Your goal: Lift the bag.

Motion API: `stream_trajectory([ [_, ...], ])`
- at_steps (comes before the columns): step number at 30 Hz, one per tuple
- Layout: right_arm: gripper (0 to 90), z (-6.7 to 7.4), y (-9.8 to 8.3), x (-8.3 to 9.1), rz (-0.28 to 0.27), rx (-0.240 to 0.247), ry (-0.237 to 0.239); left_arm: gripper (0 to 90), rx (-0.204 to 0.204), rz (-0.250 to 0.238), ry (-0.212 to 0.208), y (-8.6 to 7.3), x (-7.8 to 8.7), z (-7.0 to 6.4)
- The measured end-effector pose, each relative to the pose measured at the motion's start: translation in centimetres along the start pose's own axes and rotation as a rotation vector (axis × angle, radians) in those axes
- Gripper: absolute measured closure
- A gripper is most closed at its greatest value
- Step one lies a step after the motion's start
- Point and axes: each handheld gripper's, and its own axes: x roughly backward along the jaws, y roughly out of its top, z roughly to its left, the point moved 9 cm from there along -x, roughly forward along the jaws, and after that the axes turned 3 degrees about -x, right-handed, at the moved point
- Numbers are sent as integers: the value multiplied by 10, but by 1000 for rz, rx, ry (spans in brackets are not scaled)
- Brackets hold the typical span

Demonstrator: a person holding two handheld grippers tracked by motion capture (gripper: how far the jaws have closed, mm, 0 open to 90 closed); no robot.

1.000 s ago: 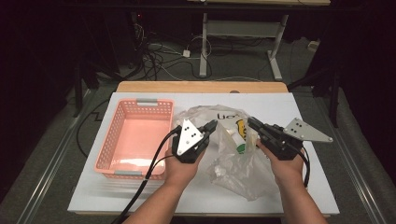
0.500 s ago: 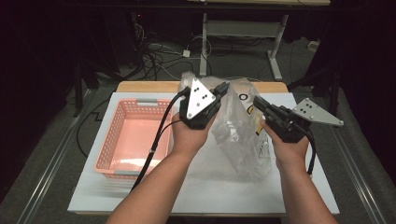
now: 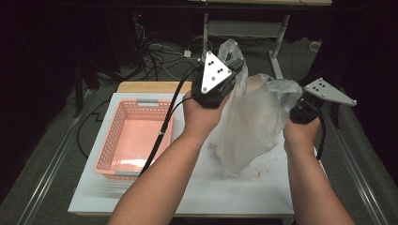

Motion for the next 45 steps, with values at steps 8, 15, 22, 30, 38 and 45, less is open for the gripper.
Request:
stream_trajectory([
  [8, 900, -17, -5, -6, 36, 10, -36, 885, 25, 63, 19, -19, -10, 15],
  [15, 900, -21, -35, 3, 88, 4, -37, 717, 103, 159, -26, -59, -1, 11],
  [22, 900, -19, -44, 20, 81, 11, -30, 504, 162, 191, -40, -86, 47, 5],
  [30, 900, -10, -40, 41, 63, 50, -17, 411, 188, 178, -34, -105, 115, 2],
  [38, 856, 5, -34, 57, 48, 85, 6, 382, 234, 247, -59, -142, 139, -11],
  [45, 730, 10, -28, 81, 23, 91, 12, 332, 231, 352, -152, -186, 123, -51],
])
